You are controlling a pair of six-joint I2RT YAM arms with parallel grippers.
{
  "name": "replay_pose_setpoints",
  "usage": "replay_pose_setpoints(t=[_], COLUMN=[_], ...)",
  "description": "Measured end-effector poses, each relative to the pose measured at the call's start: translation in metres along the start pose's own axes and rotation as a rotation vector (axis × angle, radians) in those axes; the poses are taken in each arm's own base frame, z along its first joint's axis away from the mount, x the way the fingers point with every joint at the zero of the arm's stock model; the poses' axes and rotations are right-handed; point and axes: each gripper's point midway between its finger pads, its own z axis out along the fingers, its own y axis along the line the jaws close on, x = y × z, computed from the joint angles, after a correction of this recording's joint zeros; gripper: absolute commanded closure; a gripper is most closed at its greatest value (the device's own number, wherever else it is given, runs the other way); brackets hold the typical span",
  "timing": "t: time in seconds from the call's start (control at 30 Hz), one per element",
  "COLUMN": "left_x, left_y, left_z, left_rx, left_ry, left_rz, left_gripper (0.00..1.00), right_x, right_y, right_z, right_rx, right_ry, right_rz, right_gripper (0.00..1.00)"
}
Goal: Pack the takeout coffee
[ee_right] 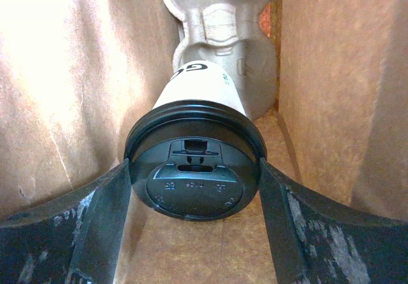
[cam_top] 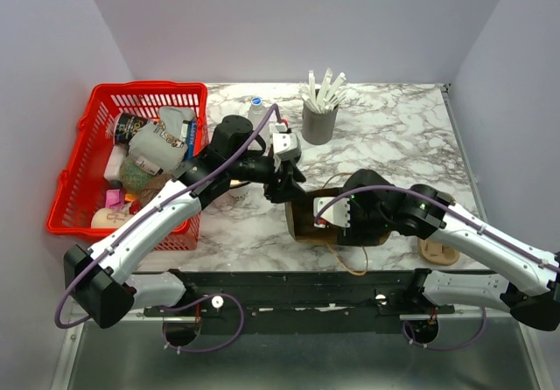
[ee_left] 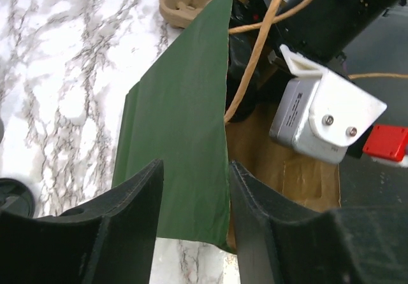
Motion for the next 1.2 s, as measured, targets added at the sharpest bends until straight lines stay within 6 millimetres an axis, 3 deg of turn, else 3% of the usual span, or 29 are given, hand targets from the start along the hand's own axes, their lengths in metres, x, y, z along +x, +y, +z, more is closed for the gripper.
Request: replay_pose_setpoints(t=[0.17, 0.4, 0.53, 0.67, 0.83, 0.9, 1.2], left_x=[0.004, -0.042, -0.049, -0.036, 0.020, 0.033, 0.034], left_y=[-0.008, 0.005, 0.016, 0.035, 0.054, 0.055, 0.042], left_z=[-0.003, -0.023, -0.028, -0.019, 0.003, 0.008, 0.009], left_rx=[0.070, 0.076, 0.034, -0.018, -0.023, -0.009, 0.077], left_ry=[-0.043, -0.209, -0.238, -0.216, -0.125, -0.102, -0.111], left_rz=[-0.021, -0.069, -0.085, -0.121, -0.234, -0.263, -0.239], left_gripper=[0.40, 0.39, 0.38, 0.38, 0.40, 0.41, 0.43], right_x=[0.004, 0.012, 0.013, 0.013, 0.014, 0.017, 0.025], right_y=[0.001, -0.002, -0.003, -0.008, -0.018, -0.019, -0.023], right_z=[0.000, 0.001, -0.002, -0.009, -0.008, -0.007, 0.006], right_rx=[0.007, 0.034, 0.046, 0.082, 0.137, 0.149, 0.197], right_ry=[0.010, 0.045, 0.043, 0.017, 0.027, 0.042, 0.082], right_rz=[0.008, 0.005, 0.007, 0.002, -0.011, -0.016, -0.023], right_gripper=[0.67, 0.68, 0.68, 0.68, 0.68, 0.68, 0.70])
